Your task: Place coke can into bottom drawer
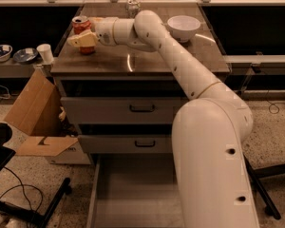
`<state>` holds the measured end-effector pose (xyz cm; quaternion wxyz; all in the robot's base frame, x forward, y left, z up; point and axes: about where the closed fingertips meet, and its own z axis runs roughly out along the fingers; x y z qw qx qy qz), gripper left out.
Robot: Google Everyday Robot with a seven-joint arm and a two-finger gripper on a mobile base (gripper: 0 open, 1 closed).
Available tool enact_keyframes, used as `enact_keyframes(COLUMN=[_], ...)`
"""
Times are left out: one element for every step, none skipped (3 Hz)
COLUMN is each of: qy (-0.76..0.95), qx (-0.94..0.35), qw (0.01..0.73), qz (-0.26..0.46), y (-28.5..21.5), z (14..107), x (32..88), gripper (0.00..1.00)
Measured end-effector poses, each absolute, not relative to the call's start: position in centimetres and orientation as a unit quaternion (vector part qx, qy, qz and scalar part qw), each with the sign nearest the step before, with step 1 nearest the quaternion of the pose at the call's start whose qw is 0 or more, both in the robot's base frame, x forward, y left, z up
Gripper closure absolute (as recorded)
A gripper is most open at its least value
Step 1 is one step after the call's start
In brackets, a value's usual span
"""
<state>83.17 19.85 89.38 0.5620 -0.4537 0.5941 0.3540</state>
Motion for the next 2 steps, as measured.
enact_keyframes(qy=[0.594, 0.594], qx=[-0.454, -0.454], qw=[0.562, 0.562], qz=[0.354, 0.354], y=[19.91, 19.92], z=[89.39, 89.39], x=[83.22, 83.22], gripper=[0.47, 0.78])
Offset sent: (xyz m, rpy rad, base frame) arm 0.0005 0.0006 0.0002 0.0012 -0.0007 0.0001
